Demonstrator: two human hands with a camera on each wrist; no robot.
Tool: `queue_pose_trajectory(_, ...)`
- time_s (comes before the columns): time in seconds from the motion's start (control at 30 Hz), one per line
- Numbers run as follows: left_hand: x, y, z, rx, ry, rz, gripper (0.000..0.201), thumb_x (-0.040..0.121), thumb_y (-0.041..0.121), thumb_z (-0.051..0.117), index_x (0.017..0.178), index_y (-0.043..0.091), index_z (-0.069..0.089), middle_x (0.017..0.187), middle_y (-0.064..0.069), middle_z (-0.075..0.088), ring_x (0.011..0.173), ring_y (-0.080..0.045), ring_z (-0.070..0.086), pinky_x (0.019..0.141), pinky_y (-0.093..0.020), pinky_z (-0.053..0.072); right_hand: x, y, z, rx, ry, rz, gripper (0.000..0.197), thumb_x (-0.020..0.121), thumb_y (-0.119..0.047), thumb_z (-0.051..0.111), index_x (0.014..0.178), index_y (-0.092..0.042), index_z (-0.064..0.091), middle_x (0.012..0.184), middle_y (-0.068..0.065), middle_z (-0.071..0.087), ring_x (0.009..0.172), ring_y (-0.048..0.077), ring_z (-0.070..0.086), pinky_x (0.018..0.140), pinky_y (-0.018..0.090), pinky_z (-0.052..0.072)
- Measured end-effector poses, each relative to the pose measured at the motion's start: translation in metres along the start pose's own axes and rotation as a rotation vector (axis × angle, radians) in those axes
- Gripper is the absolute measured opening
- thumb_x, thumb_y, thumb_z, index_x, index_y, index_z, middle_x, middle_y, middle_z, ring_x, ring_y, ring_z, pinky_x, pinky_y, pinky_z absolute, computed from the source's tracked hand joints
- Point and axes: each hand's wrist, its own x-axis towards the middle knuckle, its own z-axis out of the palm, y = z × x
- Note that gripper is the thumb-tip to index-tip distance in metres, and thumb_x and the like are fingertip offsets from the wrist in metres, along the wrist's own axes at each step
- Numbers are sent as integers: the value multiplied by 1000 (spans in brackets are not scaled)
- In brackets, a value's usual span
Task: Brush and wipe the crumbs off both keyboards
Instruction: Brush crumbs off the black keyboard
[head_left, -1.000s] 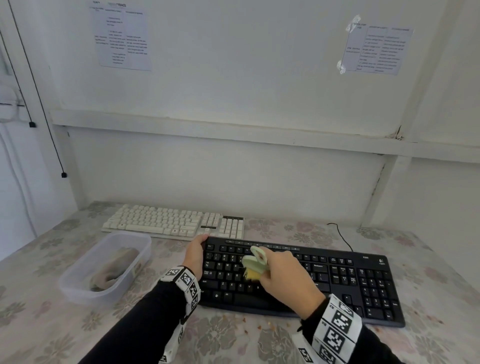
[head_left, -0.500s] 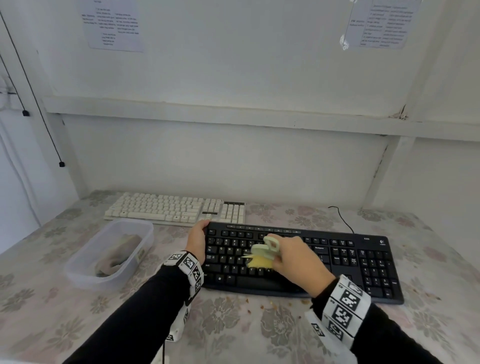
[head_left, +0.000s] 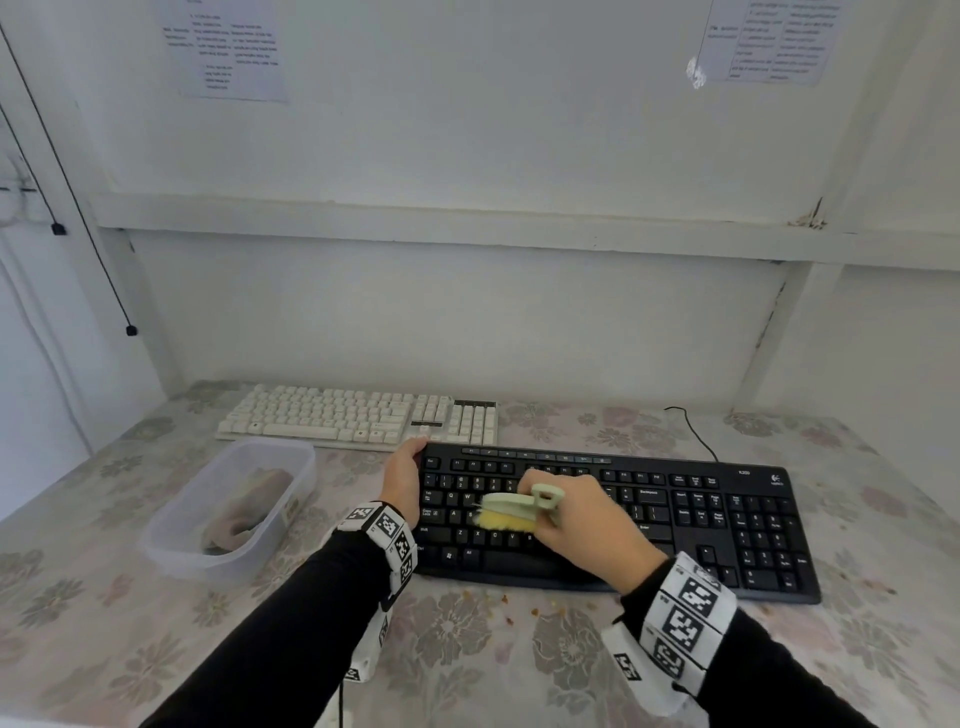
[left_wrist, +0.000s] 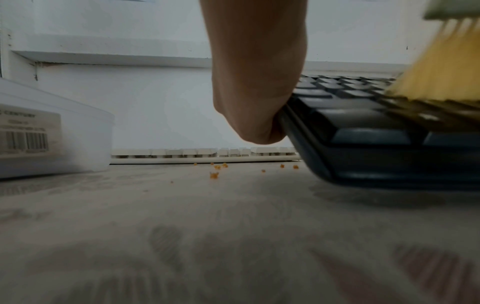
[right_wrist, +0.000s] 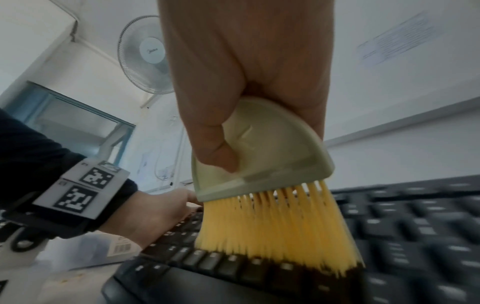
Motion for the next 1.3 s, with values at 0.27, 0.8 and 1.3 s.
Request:
queue_pose_trajectory(0.27,3,-2,1,-7,-24,-25,34,96,33,43,74,12,59,61,-7,62,64,-26,57,65,-34,47,-37,49,-34,-56,99,301,15,76,-16,58,82,-28,50,69,-2,59,64,19,54,56,29,43)
queue_pose_trajectory(0.8,6,-4,3,-39,-54,-14,35,97,32,40,74,12,56,56,-6,61,60,-24,56,62,-32,45,-58,81,-50,-73,75,340,21,74,-17,60,73,-37,52,62,-11,55,62,8,54,54,24,44)
queue_pose_trajectory(1.3,1,-2,4,-39,-67,-40,33,96,34,40,77,12,56,64,-8,59,64,-26,55,62,-33,45,-55,74,-42,117,111,125,43,75,-8,63,68,-46,44,65,-12,57,63,3,54,54,12,38)
